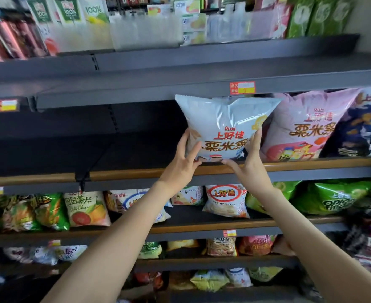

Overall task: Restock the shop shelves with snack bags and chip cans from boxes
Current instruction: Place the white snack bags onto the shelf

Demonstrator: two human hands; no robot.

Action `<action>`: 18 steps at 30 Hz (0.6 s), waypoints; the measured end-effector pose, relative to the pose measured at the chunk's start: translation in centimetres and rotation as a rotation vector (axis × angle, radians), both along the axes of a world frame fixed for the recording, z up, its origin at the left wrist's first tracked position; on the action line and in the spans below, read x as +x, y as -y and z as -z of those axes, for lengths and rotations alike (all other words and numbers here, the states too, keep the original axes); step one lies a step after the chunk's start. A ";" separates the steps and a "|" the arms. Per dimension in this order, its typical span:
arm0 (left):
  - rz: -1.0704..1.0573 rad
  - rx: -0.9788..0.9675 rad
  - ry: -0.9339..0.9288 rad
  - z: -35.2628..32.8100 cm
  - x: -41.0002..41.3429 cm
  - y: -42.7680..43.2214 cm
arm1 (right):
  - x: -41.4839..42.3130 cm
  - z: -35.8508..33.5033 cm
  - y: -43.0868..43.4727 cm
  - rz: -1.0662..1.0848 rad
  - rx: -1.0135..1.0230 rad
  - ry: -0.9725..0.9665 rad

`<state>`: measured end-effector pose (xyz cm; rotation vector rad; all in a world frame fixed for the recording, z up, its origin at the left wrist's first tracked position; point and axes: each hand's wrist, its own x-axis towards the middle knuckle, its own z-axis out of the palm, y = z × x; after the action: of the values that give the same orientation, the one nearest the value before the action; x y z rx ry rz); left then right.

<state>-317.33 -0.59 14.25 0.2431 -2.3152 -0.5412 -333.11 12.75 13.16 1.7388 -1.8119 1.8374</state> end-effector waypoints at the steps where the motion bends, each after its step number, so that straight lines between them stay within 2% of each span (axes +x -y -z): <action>1: 0.003 -0.100 -0.018 0.4 -0.2 0.2 | -0.4 0.4 -0.1 0.025 0.036 0.016; 3: -0.001 -0.258 -0.068 0.8 -0.8 0.7 | -1.2 0.5 -0.3 0.054 0.072 0.070; 5: 0.001 -0.280 -0.086 1.1 -1.2 0.9 | -1.4 0.5 -0.4 0.063 0.058 0.095; 10: -0.060 -0.027 0.093 -0.2 -2.3 -0.1 | -1.7 -0.3 0.3 0.106 0.076 0.145; 12: -0.048 0.070 0.161 -0.5 -2.9 -0.4 | -2.1 -0.4 1.0 0.179 0.097 0.036; 14: -0.063 0.118 0.177 -0.7 -3.3 -0.4 | -2.4 -0.8 1.4 0.218 0.122 -0.048; 18: -0.126 0.122 0.204 -0.9 -4.0 -0.3 | -3.2 -1.4 1.6 0.171 0.136 -0.067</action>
<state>-321.32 -0.27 15.19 0.5205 -2.4445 -0.6192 -336.26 11.16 14.52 1.6060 -2.0314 1.6088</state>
